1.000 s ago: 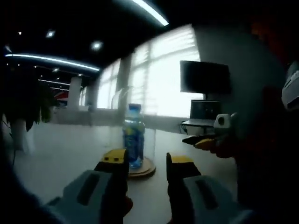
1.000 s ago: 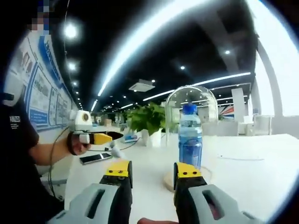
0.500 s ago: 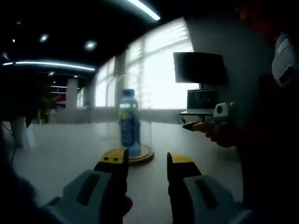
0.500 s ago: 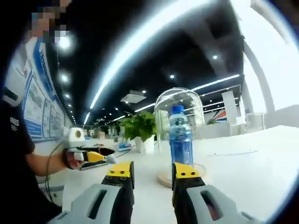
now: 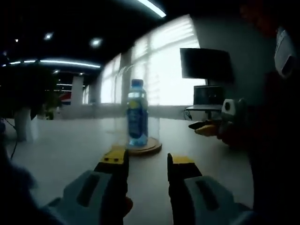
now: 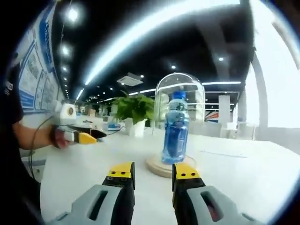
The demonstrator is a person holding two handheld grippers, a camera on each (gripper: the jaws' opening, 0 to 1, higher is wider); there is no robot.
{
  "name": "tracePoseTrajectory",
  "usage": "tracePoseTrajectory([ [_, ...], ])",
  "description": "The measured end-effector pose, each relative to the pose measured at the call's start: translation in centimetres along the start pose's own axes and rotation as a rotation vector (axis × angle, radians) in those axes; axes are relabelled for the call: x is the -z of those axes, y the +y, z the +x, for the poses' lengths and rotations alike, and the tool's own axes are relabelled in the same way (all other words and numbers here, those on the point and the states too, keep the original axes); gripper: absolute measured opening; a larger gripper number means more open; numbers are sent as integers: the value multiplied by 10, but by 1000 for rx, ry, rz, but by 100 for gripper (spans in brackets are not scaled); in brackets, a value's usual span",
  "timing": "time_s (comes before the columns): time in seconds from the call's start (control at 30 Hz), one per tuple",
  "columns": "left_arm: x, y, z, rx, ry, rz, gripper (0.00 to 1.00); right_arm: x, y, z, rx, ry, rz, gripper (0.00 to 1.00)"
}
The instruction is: Open the cover put in the Mizone put the cover back on
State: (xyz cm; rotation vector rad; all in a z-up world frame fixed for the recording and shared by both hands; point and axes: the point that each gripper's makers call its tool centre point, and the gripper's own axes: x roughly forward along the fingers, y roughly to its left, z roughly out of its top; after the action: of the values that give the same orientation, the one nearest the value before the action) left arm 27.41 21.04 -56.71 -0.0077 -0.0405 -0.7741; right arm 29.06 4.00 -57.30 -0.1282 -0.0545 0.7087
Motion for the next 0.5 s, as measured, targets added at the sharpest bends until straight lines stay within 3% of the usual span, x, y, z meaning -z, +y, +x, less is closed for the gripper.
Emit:
tracePoseTrajectory([
  [0.3,2,8,2,-5,-16,-54,24,0,-4,-2,-1,-6,11,23],
  [0.5,6,2,1,0,1,-28,25,-3,-7,-2,5,-24,18,23],
])
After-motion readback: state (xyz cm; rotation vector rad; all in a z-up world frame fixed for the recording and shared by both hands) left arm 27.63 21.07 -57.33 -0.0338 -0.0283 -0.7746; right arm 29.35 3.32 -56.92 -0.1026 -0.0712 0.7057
